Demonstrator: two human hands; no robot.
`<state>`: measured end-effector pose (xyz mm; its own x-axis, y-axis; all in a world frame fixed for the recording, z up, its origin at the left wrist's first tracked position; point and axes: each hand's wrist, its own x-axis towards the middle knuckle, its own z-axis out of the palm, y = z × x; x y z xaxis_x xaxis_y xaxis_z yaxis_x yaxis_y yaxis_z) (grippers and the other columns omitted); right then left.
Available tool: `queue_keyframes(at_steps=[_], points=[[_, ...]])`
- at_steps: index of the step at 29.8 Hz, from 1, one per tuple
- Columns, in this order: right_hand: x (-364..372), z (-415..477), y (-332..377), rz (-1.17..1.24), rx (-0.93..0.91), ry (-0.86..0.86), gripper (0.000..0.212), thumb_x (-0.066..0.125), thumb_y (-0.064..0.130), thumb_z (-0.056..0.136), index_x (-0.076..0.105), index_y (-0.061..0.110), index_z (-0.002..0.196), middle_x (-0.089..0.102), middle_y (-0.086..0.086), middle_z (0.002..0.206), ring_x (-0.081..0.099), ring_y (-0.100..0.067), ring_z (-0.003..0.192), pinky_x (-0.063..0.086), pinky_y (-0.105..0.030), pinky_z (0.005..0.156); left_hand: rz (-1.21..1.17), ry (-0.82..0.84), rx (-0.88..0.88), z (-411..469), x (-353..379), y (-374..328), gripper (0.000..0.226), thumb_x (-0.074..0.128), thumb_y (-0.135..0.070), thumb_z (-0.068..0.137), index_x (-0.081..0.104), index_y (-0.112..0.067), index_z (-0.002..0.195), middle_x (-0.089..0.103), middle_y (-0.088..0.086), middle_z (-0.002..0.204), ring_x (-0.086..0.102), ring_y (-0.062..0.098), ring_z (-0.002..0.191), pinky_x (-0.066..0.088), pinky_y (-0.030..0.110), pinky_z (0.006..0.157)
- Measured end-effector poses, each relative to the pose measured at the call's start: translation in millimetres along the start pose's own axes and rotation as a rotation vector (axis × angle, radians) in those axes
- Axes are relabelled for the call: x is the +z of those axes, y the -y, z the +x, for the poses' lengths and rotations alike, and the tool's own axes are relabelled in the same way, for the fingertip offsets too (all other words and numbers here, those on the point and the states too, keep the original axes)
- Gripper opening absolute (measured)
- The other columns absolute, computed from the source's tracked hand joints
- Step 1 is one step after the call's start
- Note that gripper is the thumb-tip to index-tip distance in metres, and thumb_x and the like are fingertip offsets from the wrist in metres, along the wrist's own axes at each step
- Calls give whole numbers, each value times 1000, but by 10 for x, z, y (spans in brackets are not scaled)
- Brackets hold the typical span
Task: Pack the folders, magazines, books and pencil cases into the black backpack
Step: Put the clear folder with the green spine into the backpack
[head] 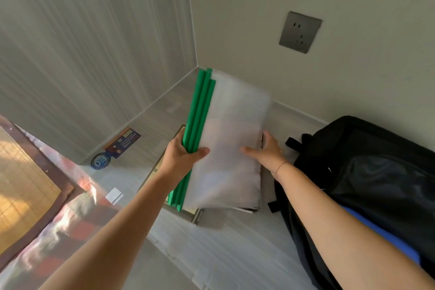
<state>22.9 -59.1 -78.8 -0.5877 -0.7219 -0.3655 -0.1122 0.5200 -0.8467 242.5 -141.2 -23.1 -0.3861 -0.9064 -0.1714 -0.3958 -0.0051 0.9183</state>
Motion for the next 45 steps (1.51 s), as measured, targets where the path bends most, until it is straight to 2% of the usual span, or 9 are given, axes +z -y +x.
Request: queue_keyframes(at_steps=[6,8,12,16,20,27,33,37,45], points=[[-551,-320,73,365,-151,119,29,74,10,77,65,17,103,70,0,107,68,-3,92,49,-34,98,-138,106,131,-85,-67,-283,39,83,-26,60,56,-23,88,50,2,76,49,20,70,46,41,71],[-700,-388,172,445,-205,112,33,80,22,68,68,15,99,73,1,101,70,-4,89,51,-28,88,-161,86,129,-58,-81,-355,48,84,-31,59,57,-17,95,54,9,84,55,28,78,50,43,81],[-743,-441,316,623,-268,252,53,87,25,55,68,12,104,74,-1,104,68,-16,100,54,-24,83,-263,56,57,7,-117,-412,57,83,-30,57,55,-6,101,62,-6,81,62,9,78,49,30,79],[-531,-476,144,576,-171,243,65,90,41,42,70,16,98,74,1,102,68,-16,99,51,-32,93,-203,79,-63,12,-91,-245,68,82,-33,51,57,-7,109,66,8,103,62,22,99,49,40,93],[-362,-506,76,536,-107,178,22,65,7,83,65,18,102,66,-11,117,63,-20,104,43,-42,104,-163,69,-116,-12,16,-126,37,79,-24,69,57,-14,97,65,6,101,61,19,93,49,38,90],[-767,-720,305,256,-193,86,10,57,20,92,63,22,100,67,-9,113,63,-22,103,48,-37,96,-145,41,-98,-37,110,-365,37,78,-38,71,57,-12,88,56,9,83,57,26,80,49,37,76],[-1527,-1303,-99,431,-164,10,27,67,25,82,63,21,108,71,-3,102,67,-19,93,54,-32,80,-185,380,-193,-340,694,-640,50,78,-36,70,54,-17,110,64,6,104,61,24,96,47,38,86],[-1834,-1718,-688,566,-33,-111,87,89,55,33,66,20,109,74,-4,103,71,-20,95,57,-32,78,-80,568,-187,-520,1275,-670,54,81,-40,66,59,-13,107,69,9,103,65,24,93,51,40,89],[-2168,-2462,-1588,757,149,-237,88,94,39,39,64,5,115,71,-17,109,69,-32,98,57,-42,80,130,834,-172,-1001,2082,-574,39,78,-32,74,62,-15,105,70,4,102,65,15,89,48,22,67]])
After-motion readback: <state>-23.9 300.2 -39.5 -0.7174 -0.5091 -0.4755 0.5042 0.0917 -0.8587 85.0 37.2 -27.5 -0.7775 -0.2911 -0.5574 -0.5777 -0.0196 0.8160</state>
